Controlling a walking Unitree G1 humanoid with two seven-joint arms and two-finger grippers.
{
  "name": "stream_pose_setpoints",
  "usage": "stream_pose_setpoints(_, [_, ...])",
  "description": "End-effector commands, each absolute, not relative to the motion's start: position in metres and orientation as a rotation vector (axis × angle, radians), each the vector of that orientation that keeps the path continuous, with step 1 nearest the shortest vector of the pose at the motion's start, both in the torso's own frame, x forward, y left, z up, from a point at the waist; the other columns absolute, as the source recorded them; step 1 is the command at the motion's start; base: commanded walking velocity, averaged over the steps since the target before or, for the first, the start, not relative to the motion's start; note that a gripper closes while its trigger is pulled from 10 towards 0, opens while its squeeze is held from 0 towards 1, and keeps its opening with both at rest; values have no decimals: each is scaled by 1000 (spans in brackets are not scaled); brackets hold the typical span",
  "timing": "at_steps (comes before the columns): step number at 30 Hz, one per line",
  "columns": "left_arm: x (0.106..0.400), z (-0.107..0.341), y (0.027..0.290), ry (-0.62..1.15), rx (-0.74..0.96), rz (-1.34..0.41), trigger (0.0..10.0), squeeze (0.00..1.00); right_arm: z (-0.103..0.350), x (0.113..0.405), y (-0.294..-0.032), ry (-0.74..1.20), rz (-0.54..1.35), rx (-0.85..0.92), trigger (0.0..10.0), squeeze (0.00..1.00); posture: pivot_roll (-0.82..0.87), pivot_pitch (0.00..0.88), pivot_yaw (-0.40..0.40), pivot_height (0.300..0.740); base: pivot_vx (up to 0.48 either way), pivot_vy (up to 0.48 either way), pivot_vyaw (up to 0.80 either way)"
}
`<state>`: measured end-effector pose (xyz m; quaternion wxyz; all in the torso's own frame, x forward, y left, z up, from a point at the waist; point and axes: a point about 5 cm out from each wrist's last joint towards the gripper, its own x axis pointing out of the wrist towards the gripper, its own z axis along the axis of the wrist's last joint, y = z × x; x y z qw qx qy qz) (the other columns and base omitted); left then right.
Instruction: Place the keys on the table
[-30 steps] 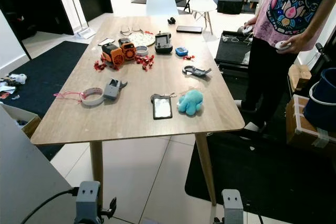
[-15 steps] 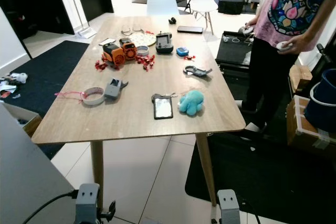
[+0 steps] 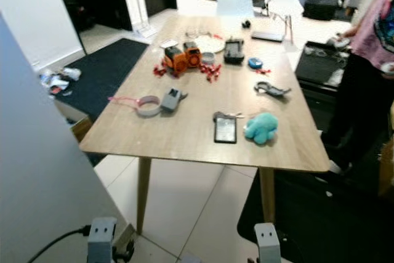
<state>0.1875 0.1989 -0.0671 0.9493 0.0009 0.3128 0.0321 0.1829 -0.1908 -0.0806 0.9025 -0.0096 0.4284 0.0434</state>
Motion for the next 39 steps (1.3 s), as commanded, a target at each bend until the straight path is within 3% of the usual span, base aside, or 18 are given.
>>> stream_pose_setpoints(1, [182, -69, 206, 657, 18, 80, 10000, 0, -82, 181, -188, 900, 107, -33, 10000, 0, 48, 47, -16, 740, 0, 0, 800])
stream_pose_setpoints(39, [188, -65, 207, 622, 29, 77, 10000, 0, -79, 188, -185, 885, 125, -44, 10000, 0, 46, 34, -19, 740, 0, 0, 800])
